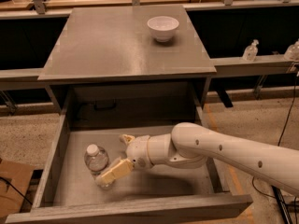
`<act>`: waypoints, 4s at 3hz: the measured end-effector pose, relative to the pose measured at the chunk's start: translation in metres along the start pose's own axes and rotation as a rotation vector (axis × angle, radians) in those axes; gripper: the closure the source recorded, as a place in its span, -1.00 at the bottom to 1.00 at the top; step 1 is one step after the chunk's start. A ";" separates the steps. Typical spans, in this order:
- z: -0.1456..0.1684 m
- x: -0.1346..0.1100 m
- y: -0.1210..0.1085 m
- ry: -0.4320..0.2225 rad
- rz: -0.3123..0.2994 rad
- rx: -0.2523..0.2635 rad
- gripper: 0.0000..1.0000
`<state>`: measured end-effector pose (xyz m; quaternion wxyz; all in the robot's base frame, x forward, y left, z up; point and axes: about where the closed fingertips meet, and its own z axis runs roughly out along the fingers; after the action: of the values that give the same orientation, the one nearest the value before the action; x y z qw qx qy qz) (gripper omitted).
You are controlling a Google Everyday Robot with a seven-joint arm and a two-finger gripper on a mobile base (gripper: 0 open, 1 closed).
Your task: Pick water bottle from top drawer and place on counter
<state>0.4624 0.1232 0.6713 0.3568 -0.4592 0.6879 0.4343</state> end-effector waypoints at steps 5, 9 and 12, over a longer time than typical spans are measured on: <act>-0.004 -0.072 0.022 -0.186 -0.072 -0.069 0.71; -0.191 -0.185 -0.028 -0.061 -0.295 0.277 1.00; -0.183 -0.287 -0.124 0.013 -0.742 0.322 1.00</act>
Offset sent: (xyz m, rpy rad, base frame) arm -0.0025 0.0575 0.0710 0.2209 -0.1008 0.0952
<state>0.6550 0.0212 0.9602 0.5524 -0.6174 0.5367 0.1599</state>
